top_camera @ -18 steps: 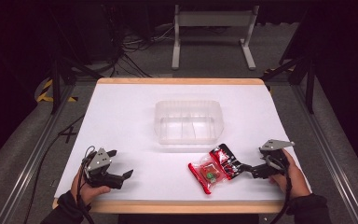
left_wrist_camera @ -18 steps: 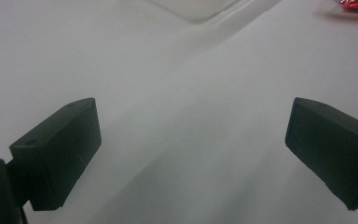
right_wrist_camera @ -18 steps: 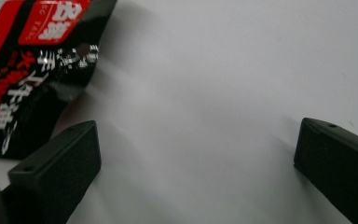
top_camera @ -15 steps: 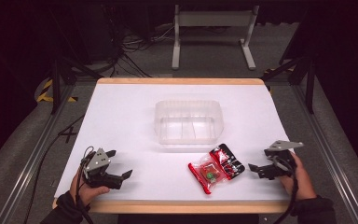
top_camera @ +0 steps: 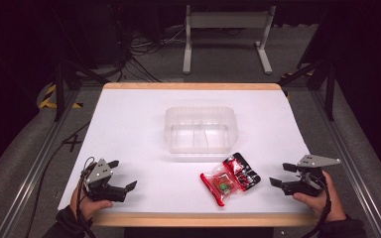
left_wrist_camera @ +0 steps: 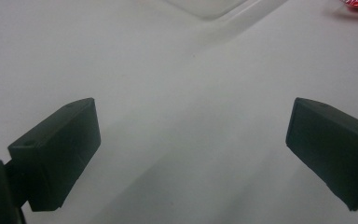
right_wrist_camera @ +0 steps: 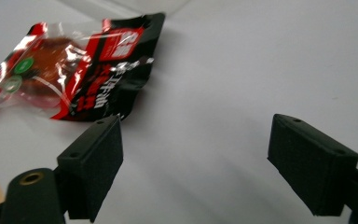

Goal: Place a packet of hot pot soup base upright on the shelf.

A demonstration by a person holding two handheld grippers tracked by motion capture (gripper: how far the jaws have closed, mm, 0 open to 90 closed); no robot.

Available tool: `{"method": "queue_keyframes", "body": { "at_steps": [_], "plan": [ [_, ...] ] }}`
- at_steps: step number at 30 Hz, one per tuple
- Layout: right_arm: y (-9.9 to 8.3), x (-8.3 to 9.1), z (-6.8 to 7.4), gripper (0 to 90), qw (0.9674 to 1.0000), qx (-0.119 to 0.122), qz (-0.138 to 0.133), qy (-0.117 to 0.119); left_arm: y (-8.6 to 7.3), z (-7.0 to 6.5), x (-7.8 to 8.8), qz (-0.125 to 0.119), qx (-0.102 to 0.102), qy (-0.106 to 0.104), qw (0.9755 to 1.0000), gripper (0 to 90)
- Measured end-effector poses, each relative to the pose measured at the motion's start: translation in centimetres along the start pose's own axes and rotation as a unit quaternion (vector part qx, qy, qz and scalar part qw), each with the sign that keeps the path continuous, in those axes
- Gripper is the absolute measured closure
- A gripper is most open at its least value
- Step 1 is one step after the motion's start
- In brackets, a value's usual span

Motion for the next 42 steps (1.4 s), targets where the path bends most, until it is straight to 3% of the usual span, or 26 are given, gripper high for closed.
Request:
{"method": "queue_keyframes", "body": {
  "at_steps": [2, 10, 15, 21, 26, 29, 33, 35, 42],
  "plan": [
    [0.0, -0.2, 0.2, 19.6, 0.9999, 0.000, 0.010, 0.003, 0.0, 0.0, 0.0, 0.000, -0.002, 0.001, 1.0000, 3.6],
    [0.5, -1.8, 2.3, 21.7, 0.9959, 0.028, 0.057, 0.065, 0.2, -0.4, 0.0, -0.002, -0.010, 0.001, 1.0000, 3.7],
    [1.0, -2.8, 3.4, 23.3, 0.9927, 0.041, 0.080, 0.080, 0.3, -0.7, -0.1, 0.001, -0.019, -0.001, 0.9998, 3.7],
    [1.7, -3.5, 3.9, 23.7, 0.9922, 0.039, 0.075, 0.091, 0.3, -0.8, -0.1, 0.001, -0.019, -0.007, 0.9998, 3.7],
    [2.5, -4.6, 4.4, 20.2, 0.9906, 0.042, 0.062, 0.115, 0.3, -0.9, -0.2, 0.003, -0.021, -0.008, 0.9998, 3.7],
    [3.0, -5.0, 4.4, 19.4, 0.9910, 0.043, 0.056, 0.114, 0.4, -1.0, -0.2, 0.005, -0.021, -0.007, 0.9997, 3.8],
    [3.7, -5.7, 4.0, 18.8, 0.9900, 0.022, 0.037, 0.134, 0.4, -0.9, -0.3, 0.006, -0.024, -0.009, 0.9996, 3.8],
    [3.9, -6.0, 3.6, 22.3, 0.9877, -0.001, 0.021, 0.155, 0.3, -1.0, -0.3, 0.007, -0.023, -0.009, 0.9997, 3.8],
    [3.5, -5.7, 3.7, 27.8, 0.9874, -0.021, 0.047, 0.150, 0.3, -1.0, -0.3, 0.007, -0.025, -0.009, 0.9996, 3.8]
  ]
}}
Point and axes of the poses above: each handheld gripper's, and its own axes: x roughly backward along the jaws, y roughly out of its top, z roughly to its left, the point moved 1 cm from there along -x, roughly forward along the jaws, and after that the axes turned 9 degrees about z, right-handed, at the moved point
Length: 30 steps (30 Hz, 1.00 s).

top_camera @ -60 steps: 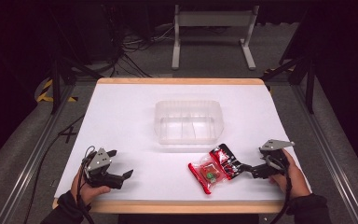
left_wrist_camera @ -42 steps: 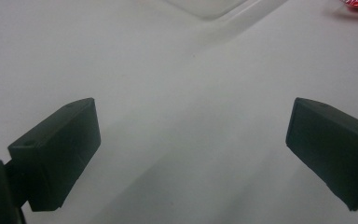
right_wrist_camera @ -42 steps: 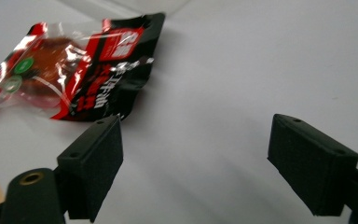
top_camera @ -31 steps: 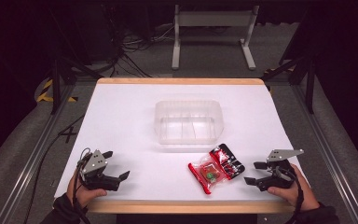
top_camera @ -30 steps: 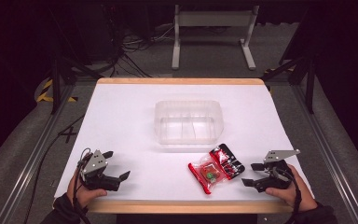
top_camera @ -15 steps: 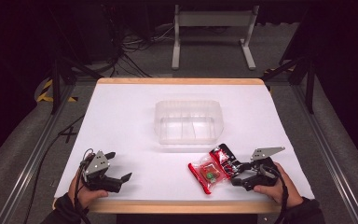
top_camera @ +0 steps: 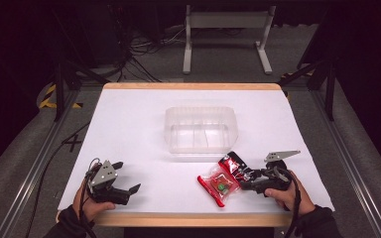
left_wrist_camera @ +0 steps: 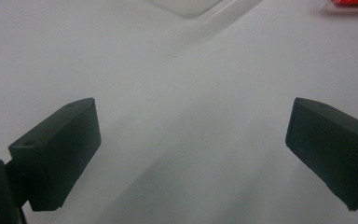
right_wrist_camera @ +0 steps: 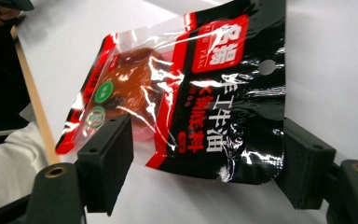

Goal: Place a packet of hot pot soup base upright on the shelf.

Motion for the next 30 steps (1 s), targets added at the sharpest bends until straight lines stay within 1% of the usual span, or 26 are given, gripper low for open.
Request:
{"method": "queue_keyframes", "body": {
  "at_steps": [3, 5, 7, 9, 10, 11, 12, 13, 14, 15, 16, 17, 19, 20, 23, 25, 28, 30],
  "plan": [
    [-0.3, 0.1, 0.3, 28.1, 1.0000, 0.004, 0.006, 0.006, 0.0, 0.0, 0.0, 0.001, -0.001, 0.001, 1.0000, 3.8],
    [-0.3, 0.1, 0.4, 31.3, 0.9999, 0.006, 0.008, 0.008, 0.0, -0.1, 0.0, 0.003, 0.000, 0.001, 1.0000, 3.8],
    [0.1, -0.3, 0.1, 35.4, 0.9998, -0.001, -0.005, 0.018, 0.0, -0.1, -0.1, 0.004, -0.001, -0.001, 1.0000, 3.8],
    [0.2, -0.6, 0.1, 35.9, 0.9997, 0.002, -0.008, 0.022, 0.1, -0.1, -0.1, 0.004, -0.004, 0.001, 1.0000, 3.8],
    [0.4, -0.8, 0.0, 36.8, 0.9995, 0.005, -0.012, 0.029, 0.1, -0.1, -0.2, 0.005, -0.004, 0.000, 1.0000, 3.8],
    [0.6, -1.0, 0.0, 41.5, 0.9990, 0.006, -0.021, 0.039, 0.1, -0.1, -0.2, 0.005, -0.003, 0.000, 1.0000, 3.8],
    [0.7, -1.2, 0.0, 47.9, 0.9989, 0.006, -0.022, 0.040, 0.1, -0.1, -0.2, 0.006, -0.003, 0.000, 1.0000, 3.9],
    [0.8, -1.4, -0.1, 56.3, 0.9989, 0.008, -0.024, 0.040, 0.1, -0.1, -0.2, 0.005, -0.003, 0.000, 1.0000, 3.9],
    [0.9, -1.5, -0.1, 65.3, 0.9985, 0.008, -0.026, 0.047, 0.1, -0.1, -0.3, 0.005, -0.004, -0.001, 1.0000, 3.9],
    [1.0, -1.8, -0.2, 68.8, 0.9979, 0.006, -0.024, 0.060, 0.1, -0.1, -0.3, 0.007, -0.005, -0.001, 1.0000, 3.9],
    [1.1, -2.0, -0.2, 71.5, 0.9981, 0.004, -0.022, 0.057, 0.1, -0.1, -0.3, 0.007, -0.005, -0.001, 1.0000, 3.9],
    [1.3, -2.2, -0.2, 77.2, 0.9982, 0.004, -0.021, 0.056, 0.1, -0.1, -0.3, 0.007, -0.005, -0.001, 1.0000, 3.9],
    [1.5, -2.3, 0.1, 87.5, 0.9975, 0.016, -0.024, 0.064, 0.1, -0.1, -0.2, 0.008, -0.005, 0.000, 1.0000, 4.0],
    [1.6, -2.2, 0.4, 89.8, 0.9973, 0.025, -0.028, 0.063, 0.1, -0.1, -0.2, 0.007, -0.005, 0.001, 1.0000, 4.0],
    [2.0, -2.0, 1.3, 90.0, 0.9970, 0.049, -0.028, 0.053, 0.0, -0.1, -0.2, 0.006, -0.002, 0.001, 1.0000, 4.0],
    [2.1, -1.8, 1.7, 90.0, 0.9965, 0.059, -0.029, 0.051, 0.0, -0.1, -0.2, 0.006, -0.004, 0.000, 1.0000, 4.0],
    [2.3, -1.1, 2.3, 90.0, 0.9952, 0.075, -0.042, 0.047, 0.0, -0.1, -0.2, 0.006, -0.004, 0.002, 1.0000, 4.0],
    [2.5, -0.4, 3.0, 90.0, 0.9936, 0.089, -0.053, 0.044, 0.0, -0.1, -0.2, 0.006, -0.004, 0.001, 1.0000, 4.0]
  ]
}}
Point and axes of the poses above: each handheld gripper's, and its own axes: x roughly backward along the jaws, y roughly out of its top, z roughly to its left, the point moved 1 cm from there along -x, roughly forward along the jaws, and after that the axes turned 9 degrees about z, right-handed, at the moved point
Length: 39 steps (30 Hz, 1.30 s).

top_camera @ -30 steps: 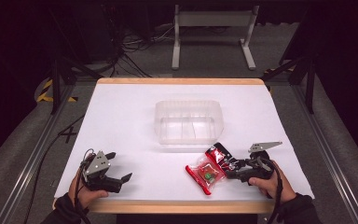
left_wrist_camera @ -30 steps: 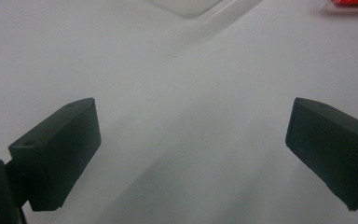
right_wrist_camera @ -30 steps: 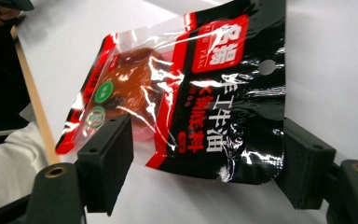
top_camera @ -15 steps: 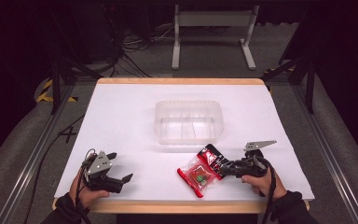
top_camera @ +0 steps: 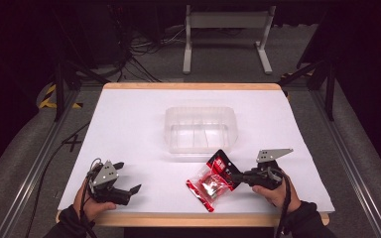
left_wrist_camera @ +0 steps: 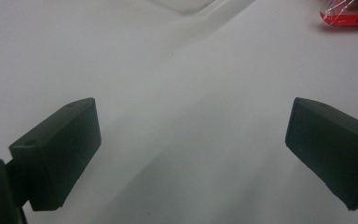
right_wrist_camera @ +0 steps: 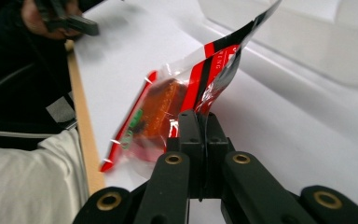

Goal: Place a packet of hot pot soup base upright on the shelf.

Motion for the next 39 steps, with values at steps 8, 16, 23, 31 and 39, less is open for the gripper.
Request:
{"method": "queue_keyframes", "body": {
  "at_steps": [8, 16, 23, 31, 39],
  "plan": [
    [1.4, 2.2, 2.3, 90.0, 0.9986, 0.031, -0.031, -0.027, 0.0, 0.0, 0.0, 0.002, -0.004, -0.001, 1.0000, 4.1],
    [2.2, 4.3, 3.4, 90.0, 0.9956, 0.050, -0.052, -0.060, 0.0, 0.0, 0.1, -0.002, 0.001, -0.004, 1.0000, 4.2],
    [2.2, 5.4, 4.2, 90.0, 0.9919, 0.063, -0.066, -0.088, 0.0, 0.0, 0.1, -0.002, 0.000, -0.008, 1.0000, 4.1],
    [2.6, 6.1, 4.5, 90.0, 0.9895, 0.059, -0.088, -0.097, 0.0, 0.0, 0.1, -0.003, 0.004, -0.008, 1.0000, 4.2],
    [4.0, 7.3, 5.7, 90.0, 0.9840, 0.075, -0.115, -0.114, 0.1, 0.0, 0.0, -0.003, 0.004, -0.009, 0.9999, 4.1]
  ]
}}
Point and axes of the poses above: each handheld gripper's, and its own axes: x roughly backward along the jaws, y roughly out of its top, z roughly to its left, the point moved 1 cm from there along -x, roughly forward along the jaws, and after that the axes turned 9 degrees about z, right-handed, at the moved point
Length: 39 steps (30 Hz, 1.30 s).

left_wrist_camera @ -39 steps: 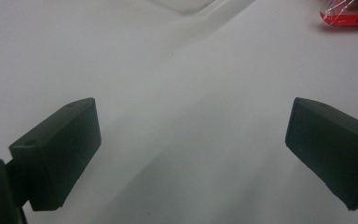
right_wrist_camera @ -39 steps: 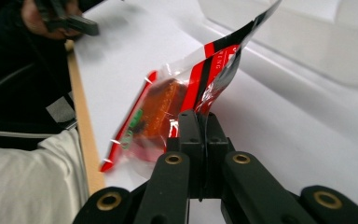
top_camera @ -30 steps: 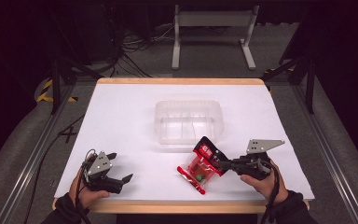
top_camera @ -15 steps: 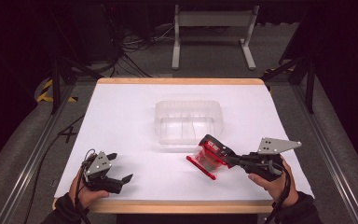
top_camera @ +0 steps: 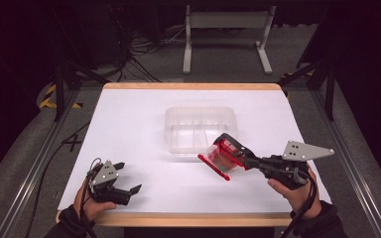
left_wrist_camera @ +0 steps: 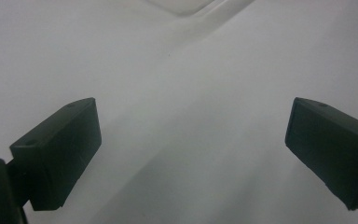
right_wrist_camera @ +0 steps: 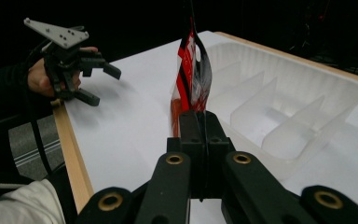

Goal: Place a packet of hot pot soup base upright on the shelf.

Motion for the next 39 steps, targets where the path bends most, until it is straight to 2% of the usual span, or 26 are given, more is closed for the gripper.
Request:
{"method": "queue_keyframes", "body": {
  "at_steps": [7, 14, 20, 25, 28, 33, 39],
  "plan": [
    [2.2, -0.1, -0.3, 90.0, 0.9998, 0.003, -0.012, -0.016, 0.0, 0.2, 0.2, -0.005, 0.002, 0.001, 1.0000, 4.1],
    [4.3, -1.3, -0.6, 90.0, 0.9993, 0.012, -0.016, -0.032, 0.0, 0.0, 0.5, -0.018, -0.008, -0.001, 0.9998, 3.9],
    [5.6, -2.4, -1.0, 90.0, 0.9991, 0.001, -0.017, -0.039, 0.0, 0.0, 0.7, -0.024, -0.008, 0.002, 0.9997, 3.8],
    [6.5, -3.4, -1.7, 90.0, 0.9983, -0.007, -0.008, -0.057, 0.0, 0.0, 0.7, -0.020, -0.012, 0.003, 0.9997, 3.8],
    [7.4, -4.7, -2.5, 90.0, 0.9969, -0.018, -0.003, -0.076, 0.0, 0.0, 0.7, -0.018, -0.011, 0.003, 0.9998, 3.8],
    [7.8, -6.1, -3.0, 90.0, 0.9962, -0.035, 0.002, -0.080, -0.1, 0.0, 0.7, -0.016, -0.010, 0.003, 0.9998, 3.8],
    [8.1, -8.1, -3.4, 90.0, 0.9935, -0.052, 0.015, -0.100, -0.1, 0.0, 0.6, -0.015, -0.011, 0.002, 0.9998, 3.8]
  ]
}}
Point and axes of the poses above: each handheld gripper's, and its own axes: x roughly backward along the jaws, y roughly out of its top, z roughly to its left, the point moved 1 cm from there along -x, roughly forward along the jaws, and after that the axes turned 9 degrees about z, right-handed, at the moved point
